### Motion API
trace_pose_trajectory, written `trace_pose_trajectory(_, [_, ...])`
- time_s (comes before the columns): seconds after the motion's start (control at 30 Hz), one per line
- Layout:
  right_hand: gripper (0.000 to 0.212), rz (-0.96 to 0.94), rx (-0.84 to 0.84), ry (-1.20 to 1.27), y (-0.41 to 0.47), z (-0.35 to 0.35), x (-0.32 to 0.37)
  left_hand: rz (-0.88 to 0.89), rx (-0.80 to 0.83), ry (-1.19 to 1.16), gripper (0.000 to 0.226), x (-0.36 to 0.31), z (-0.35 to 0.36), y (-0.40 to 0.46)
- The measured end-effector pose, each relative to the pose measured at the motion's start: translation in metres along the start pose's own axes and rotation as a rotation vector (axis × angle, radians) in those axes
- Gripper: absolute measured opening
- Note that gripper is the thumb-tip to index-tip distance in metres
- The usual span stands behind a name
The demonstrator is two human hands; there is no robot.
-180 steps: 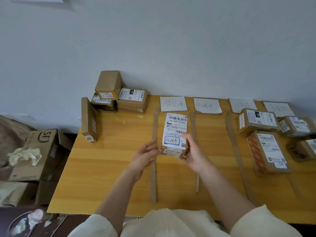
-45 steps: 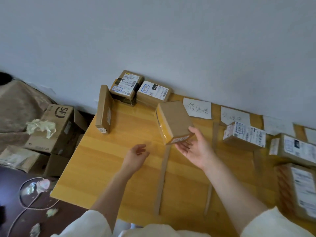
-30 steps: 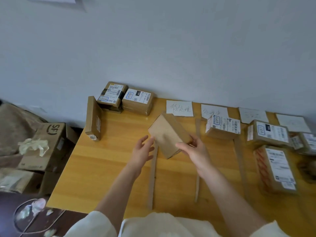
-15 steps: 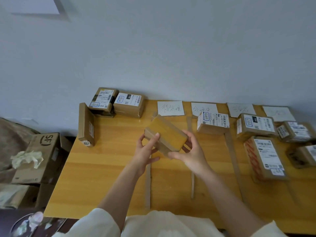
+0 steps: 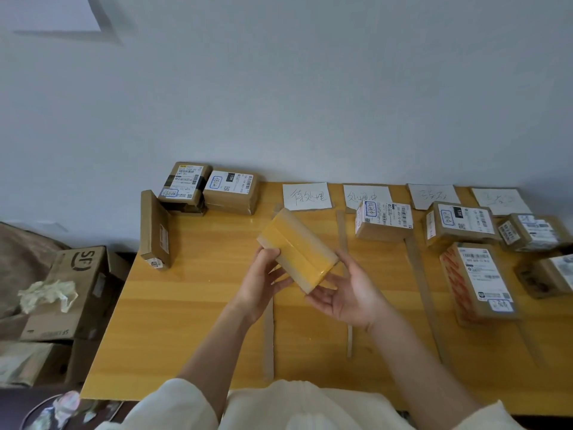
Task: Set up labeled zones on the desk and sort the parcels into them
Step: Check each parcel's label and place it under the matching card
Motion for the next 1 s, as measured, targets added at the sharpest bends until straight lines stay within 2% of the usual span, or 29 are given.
trace_pose_trajectory(0.17, [0.038,-0.264,-0.083,-0.148,0.000,-0.002,0.006,-0.018,-0.064,0.010,0.023,0.001,0.003,-0.001])
trace_pose_trajectory(0.23, [0.031,-0.290,-0.075,-0.159,0.000,-0.003,0.006,-0.023,-0.061,0.020,0.027,0.002,0.004,-0.002])
trace_pose_trajectory(0.37, [0.036,-0.314,-0.076,-0.168,0.001,-0.005,0.005,-0.022,-0.068,0.062,0.037,0.003,0.004,-0.004])
trace_pose_trajectory(0.5, [0.028,-0.332,-0.077,-0.182,-0.001,-0.008,0.006,-0.014,-0.077,0.064,0.040,0.003,0.006,-0.006])
trace_pose_trajectory(0.63, [0.024,-0.407,-0.146,-0.379,-0.008,-0.010,0.018,0.021,-0.125,0.069,0.049,-0.001,0.003,-0.008])
trace_pose_trajectory(0.77, [0.022,-0.490,-0.157,-0.714,-0.013,-0.008,0.042,0.008,-0.004,0.197,0.041,-0.005,0.003,-0.009])
trace_pose_trajectory(0.9, [0.023,-0.485,-0.087,-0.938,-0.015,-0.001,0.064,-0.098,0.094,0.238,0.057,-0.003,0.003,-0.008])
trace_pose_trajectory(0.97, [0.037,-0.504,-0.119,-0.967,-0.015,0.003,0.071,-0.130,0.084,0.191,0.059,-0.001,0.003,-0.007])
trace_pose_trajectory(1.0, [0.052,-0.527,-0.165,-0.952,-0.014,0.006,0.073,-0.149,0.084,0.141,0.062,0.001,0.004,-0.007])
Point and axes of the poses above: each hand's wrist, its own y-axis towards the middle knuckle, its own z-axis out of the palm, x = y × z, the point moved 2 cm from there along y, towards the middle knuckle, and after that the axes turned 5 degrees about -y, right-handed, at the moved point
